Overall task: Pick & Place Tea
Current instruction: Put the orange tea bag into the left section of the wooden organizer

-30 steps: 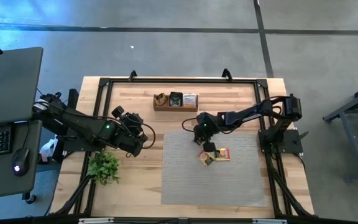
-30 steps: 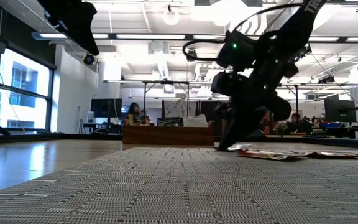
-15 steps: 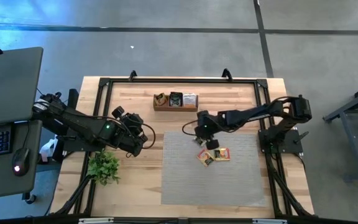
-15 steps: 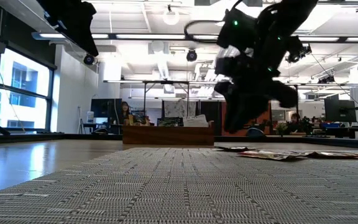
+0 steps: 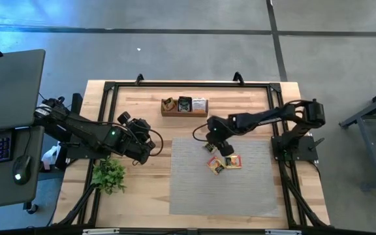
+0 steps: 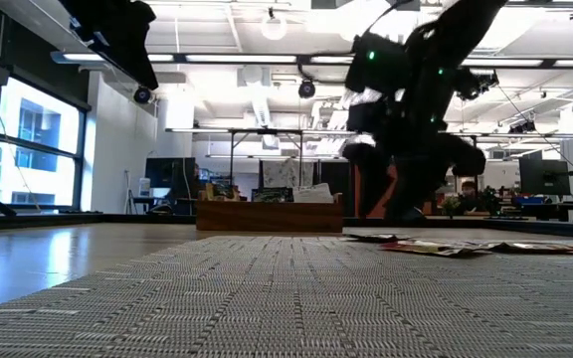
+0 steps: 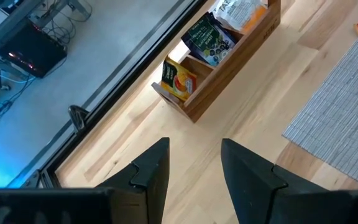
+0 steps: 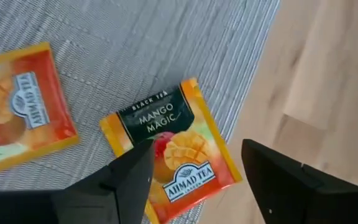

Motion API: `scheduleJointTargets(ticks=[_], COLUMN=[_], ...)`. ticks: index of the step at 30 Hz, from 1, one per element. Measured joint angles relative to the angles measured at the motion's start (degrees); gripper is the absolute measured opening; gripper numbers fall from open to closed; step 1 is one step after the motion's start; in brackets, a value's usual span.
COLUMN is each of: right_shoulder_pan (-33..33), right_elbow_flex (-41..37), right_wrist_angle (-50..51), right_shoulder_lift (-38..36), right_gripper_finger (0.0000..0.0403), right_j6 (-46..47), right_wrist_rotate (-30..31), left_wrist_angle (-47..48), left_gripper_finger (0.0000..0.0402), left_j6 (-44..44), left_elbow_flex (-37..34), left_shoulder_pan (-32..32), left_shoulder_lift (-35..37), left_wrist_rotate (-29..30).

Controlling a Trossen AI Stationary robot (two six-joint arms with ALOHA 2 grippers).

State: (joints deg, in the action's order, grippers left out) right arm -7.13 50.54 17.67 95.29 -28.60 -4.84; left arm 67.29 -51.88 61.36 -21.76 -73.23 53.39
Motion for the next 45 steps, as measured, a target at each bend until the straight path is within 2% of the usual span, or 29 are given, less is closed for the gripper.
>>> scheduleJointTargets(ticks=[8, 11, 14, 19, 25, 31, 39, 45], right_shoulder_pan=[-2.0, -1.9, -2.0, -2.0, -1.9, -1.8, -1.8, -0.8], right_elbow_flex=[0.3, 0.4, 0.4, 0.3, 0.2, -0.4, -0.1, -0.1], right_wrist_angle=[-0.8, 0.8, 1.8, 2.0, 1.7, -0.9, -15.9, -15.6], right_shoulder_lift=[6.3, 7.2, 7.3, 7.4, 5.8, 2.2, 0.3, 0.1], right_gripper_finger=[0.0239, 0.0224, 0.0188, 0.0103, 0.0011, 0.0011, 0.0002, 0.0024], right_j6=[-0.8, -1.7, -1.1, 1.3, 2.2, 9.3, 16.9, 10.1], right_wrist_rotate=[-2.7, -2.6, -3.3, -5.7, -4.4, -4.7, -3.9, -5.4], left_wrist_angle=[0.2, 0.3, 0.3, 0.4, 0.4, 0.3, 0.3, 0.3], left_gripper_finger=[0.0142, 0.0142, 0.0142, 0.0142, 0.0142, 0.0142, 0.0142, 0.0142], left_j6=[-0.9, -0.9, -0.9, -0.9, -0.9, -0.9, -0.9, -0.9], left_elbow_flex=[0.0, 0.0, 0.0, 0.0, 0.0, 0.0, 0.0, 0.0], left_shoulder_pan=[0.0, 0.0, 0.0, 0.0, 0.0, 0.0, 0.0, 0.0], left_shoulder_lift=[0.0, 0.0, 0.0, 0.0, 0.0, 0.0, 0.0, 0.0], left_wrist_rotate=[-0.2, -0.3, -0.3, -0.3, -0.3, -0.4, -0.8, -3.6])
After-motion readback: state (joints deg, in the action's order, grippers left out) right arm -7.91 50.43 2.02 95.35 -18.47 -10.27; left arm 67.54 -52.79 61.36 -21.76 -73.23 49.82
